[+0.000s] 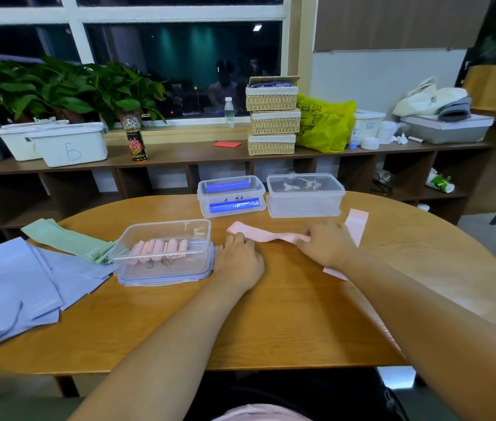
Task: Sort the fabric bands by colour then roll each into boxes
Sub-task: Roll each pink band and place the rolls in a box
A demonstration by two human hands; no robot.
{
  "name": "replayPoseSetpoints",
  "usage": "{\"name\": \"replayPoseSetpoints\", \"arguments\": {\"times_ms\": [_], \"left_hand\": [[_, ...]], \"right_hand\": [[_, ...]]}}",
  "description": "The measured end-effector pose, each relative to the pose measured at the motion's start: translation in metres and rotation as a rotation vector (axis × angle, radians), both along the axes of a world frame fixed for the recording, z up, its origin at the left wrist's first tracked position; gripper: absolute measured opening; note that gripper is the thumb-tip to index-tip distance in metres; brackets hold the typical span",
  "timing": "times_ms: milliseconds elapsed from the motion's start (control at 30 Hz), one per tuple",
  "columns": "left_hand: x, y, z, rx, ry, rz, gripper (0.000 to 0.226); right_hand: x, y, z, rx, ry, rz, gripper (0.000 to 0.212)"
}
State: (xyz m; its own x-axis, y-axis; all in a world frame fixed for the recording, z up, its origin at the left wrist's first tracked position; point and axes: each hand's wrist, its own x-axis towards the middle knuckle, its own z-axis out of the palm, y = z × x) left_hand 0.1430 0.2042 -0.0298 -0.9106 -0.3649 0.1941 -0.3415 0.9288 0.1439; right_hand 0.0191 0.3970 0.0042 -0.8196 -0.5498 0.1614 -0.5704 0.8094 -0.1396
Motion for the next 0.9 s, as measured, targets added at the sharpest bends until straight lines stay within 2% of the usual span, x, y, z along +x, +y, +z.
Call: {"name": "replayPoseSetpoints", "arguments": {"times_ms": [167,233,300,400,500,633,767,900], "left_hand": [[-0.005,0.004,-0.001,0.074,0.029,0.000,0.046],[0.000,0.003,-0.002,0.107,0.064,-0.005,0.041],[0.007,0.003,-0.004,0.119,0.092,-0.017,0.039],[0.017,0.006,-0.007,0.092,0.144,-0.049,0.038],[0.026,0.008,-0.008,0.100,0.185,-0.083,0.037],[0.039,0.009,-0.012,0.141,0.228,-0.128,0.033],[0.052,0.012,-0.015,0.146,0.242,-0.173,0.027],[0.061,0.013,-0.014,0.149,0.240,-0.198,0.024]], "right_hand": [[0.021,-0.014,0.018,-0.103,-0.157,-0.028,0.029],[0.030,-0.019,0.016,-0.160,-0.310,-0.021,0.036],[0.037,-0.018,0.007,-0.172,-0.369,-0.027,0.045],[0.047,-0.006,-0.002,-0.163,-0.229,-0.131,0.051],[0.060,0.009,-0.011,-0.325,-0.228,-0.172,0.056],[0.082,0.031,-0.031,-0.512,-0.170,-0.107,0.042],[0.095,0.044,-0.037,-0.351,0.019,-0.011,0.028],[0.098,0.045,-0.038,-0.296,0.024,0.084,0.019]]}}
